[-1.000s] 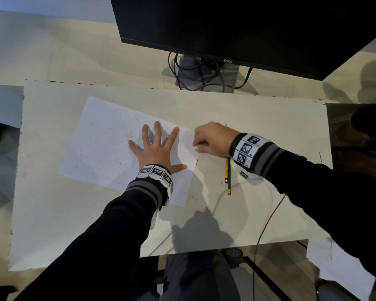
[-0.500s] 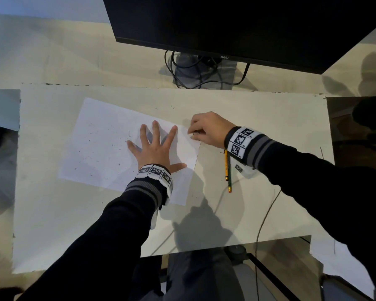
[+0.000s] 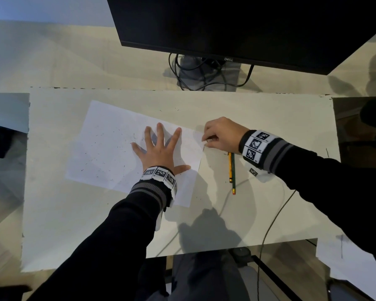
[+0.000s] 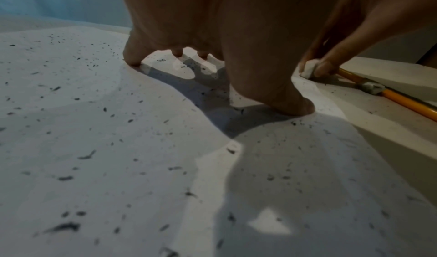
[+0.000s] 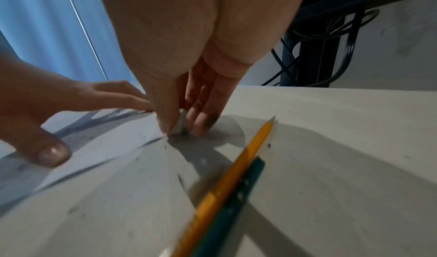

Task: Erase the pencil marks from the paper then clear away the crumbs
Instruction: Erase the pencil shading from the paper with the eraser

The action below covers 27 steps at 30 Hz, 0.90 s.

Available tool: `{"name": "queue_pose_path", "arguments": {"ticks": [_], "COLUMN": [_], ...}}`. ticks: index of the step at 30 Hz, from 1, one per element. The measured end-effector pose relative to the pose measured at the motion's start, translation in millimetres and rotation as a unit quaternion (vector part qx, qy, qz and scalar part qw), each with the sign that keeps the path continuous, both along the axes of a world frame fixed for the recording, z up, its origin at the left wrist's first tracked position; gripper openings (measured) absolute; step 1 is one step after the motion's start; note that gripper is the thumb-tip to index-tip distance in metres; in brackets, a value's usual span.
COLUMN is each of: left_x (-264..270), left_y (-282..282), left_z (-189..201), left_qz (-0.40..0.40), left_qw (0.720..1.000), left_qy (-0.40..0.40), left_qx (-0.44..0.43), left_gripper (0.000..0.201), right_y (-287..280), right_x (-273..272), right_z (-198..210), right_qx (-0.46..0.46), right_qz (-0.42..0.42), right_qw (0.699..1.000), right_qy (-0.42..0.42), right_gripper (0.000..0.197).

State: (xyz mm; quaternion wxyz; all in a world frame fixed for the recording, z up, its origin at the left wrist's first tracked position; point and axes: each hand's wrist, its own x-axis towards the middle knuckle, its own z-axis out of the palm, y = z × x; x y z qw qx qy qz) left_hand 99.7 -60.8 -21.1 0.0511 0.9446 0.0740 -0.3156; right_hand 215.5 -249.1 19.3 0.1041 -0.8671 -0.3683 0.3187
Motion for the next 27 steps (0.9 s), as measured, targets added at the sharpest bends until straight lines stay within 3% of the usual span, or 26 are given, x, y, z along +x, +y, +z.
{"name": "queue_pose_path", "arguments": {"ticks": [7,12,18,22,27], "left_x": [1.0,0.5,0.9,0.8,1.0], "left_y": [0.3,-0.5,-0.4,-0.4,-0.5], "left_z": [2.3,4.0,2.5,4.4,3.0], "left_qz": [-0.002,0.001,0.000,0.000,-0.001], "left_qw": [1.000,1.000,1.000,1.000,1.000], "left_qy": [0.005,-0.003,0.000,0.003,0.000], "left_qx": [-0.002,-0.005,0.001,-0.001,0.005], "left_gripper": [0.112,0.113,0.113,0.113,0.113], "right_y": [9.6,-6.2,17.6,10.0,37.2], "right_x": [-2.7,-11.2,-41.9,-34.8,-53.7], "right_z": [-1.3,3.1,-12.1,-21.6,-14.3], "right_qx": [0.032,-0.025,0.047,0.063,0.099], "right_qz": [-0.029,-0.033,-0.170,-0.291,-0.276], "right_qw": [0.999,0.999,0.984,0.954,0.955], "right_qy": [-0.033,-0.012,-0.015,-0.035,-0.038], "right_gripper": [0.020,0.019,0.011,0.013,0.011]}}
